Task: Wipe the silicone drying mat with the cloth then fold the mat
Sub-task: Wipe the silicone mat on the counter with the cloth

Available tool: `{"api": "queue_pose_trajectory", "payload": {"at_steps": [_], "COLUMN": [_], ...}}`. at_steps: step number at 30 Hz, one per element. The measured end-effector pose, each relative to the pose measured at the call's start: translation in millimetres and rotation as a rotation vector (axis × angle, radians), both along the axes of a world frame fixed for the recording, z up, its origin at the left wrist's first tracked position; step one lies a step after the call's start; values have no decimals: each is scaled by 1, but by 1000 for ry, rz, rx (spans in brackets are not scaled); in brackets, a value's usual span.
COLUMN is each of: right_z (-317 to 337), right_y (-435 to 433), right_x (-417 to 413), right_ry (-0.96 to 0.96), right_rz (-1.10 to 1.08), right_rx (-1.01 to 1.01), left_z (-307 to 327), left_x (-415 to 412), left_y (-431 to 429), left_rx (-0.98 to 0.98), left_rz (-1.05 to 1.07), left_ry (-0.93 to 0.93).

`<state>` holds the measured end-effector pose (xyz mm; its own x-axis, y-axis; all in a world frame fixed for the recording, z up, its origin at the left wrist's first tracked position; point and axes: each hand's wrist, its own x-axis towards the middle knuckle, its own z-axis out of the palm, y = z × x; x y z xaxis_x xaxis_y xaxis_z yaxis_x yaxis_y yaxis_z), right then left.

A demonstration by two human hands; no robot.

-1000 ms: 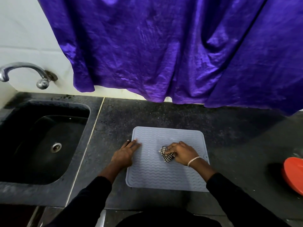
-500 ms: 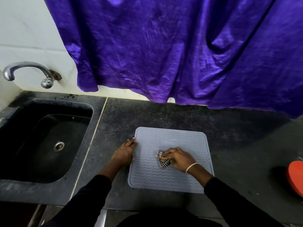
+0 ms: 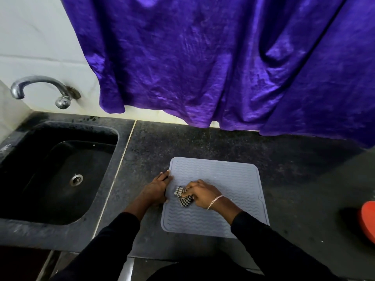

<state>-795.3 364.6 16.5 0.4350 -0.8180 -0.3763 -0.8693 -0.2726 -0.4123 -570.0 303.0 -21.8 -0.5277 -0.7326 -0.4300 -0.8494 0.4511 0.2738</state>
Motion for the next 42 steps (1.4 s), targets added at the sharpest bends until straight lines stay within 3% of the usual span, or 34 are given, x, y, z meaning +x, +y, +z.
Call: {"api": "queue_pose_trajectory", "payload": {"at_steps": [8,19,29,37,42], "right_z": [2,8,-1,0,-17], "right_y": [11,-10,3,14,34], "right_x": [-48,35,-9,23,52], "right_ry": [76,59,163,20,40], "right_rz": [-19,44,24,32,45], "right_rx": [28,-32,-61,-71,-76], "left_z": [3,3,4,6,8], "left_x": [-2,-6,-8,-9,-8], "left_y": [1,2,1,3,4], "left_rx": [57,21,73,95,125], "left_rz": [36,34,2,-3,11], "left_ry": [-14,-26,-99,-123,-120]}}
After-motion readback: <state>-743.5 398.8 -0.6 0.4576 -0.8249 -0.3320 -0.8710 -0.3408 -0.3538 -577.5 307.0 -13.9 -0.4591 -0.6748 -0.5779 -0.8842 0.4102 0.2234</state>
